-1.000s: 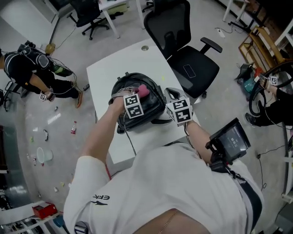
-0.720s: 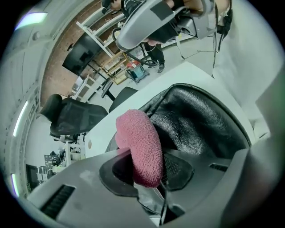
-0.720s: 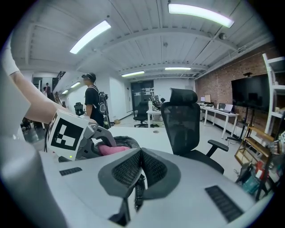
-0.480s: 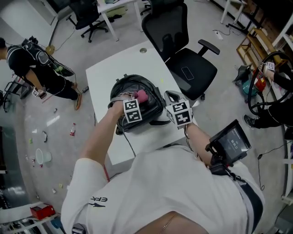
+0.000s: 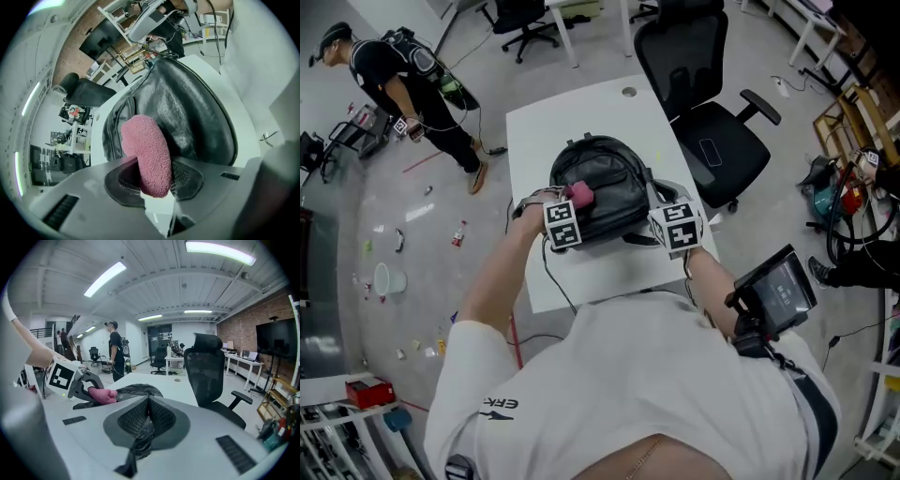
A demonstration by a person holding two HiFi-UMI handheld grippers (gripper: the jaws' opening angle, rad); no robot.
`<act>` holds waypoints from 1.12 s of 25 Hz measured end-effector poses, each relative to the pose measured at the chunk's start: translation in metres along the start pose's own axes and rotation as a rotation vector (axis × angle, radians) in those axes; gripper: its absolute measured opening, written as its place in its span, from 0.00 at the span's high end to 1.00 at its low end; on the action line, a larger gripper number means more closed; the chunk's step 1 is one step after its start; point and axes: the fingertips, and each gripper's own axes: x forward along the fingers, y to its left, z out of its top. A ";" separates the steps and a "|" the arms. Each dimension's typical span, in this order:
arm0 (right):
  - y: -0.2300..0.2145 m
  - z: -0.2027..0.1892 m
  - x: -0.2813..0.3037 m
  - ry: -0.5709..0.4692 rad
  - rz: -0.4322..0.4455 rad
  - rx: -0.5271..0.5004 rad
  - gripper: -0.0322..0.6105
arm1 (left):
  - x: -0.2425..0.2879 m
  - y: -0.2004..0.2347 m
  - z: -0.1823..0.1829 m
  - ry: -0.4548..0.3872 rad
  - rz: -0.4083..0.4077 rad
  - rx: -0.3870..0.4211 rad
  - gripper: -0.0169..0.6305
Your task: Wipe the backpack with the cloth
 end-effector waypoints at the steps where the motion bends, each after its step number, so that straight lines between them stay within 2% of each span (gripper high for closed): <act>1: 0.001 0.001 -0.001 0.000 0.005 0.001 0.94 | -0.002 -0.004 -0.008 0.016 -0.005 -0.008 0.83; 7: 0.003 -0.004 -0.004 0.006 0.013 0.007 0.94 | -0.003 -0.023 -0.045 0.082 -0.040 -0.065 0.83; 11: 0.001 -0.010 -0.001 0.004 0.004 0.015 0.94 | -0.002 -0.014 -0.042 0.070 -0.025 -0.078 0.83; 16: -0.009 -0.011 -0.005 -0.005 -0.032 0.025 0.94 | -0.002 0.012 0.009 -0.035 0.028 -0.031 0.83; 23: -0.032 -0.017 -0.021 -0.007 -0.112 0.054 0.94 | 0.012 0.025 0.106 -0.165 0.024 0.123 0.83; 28: -0.034 -0.024 -0.023 -0.009 -0.143 0.066 0.94 | 0.025 0.010 0.124 -0.172 -0.023 0.219 0.83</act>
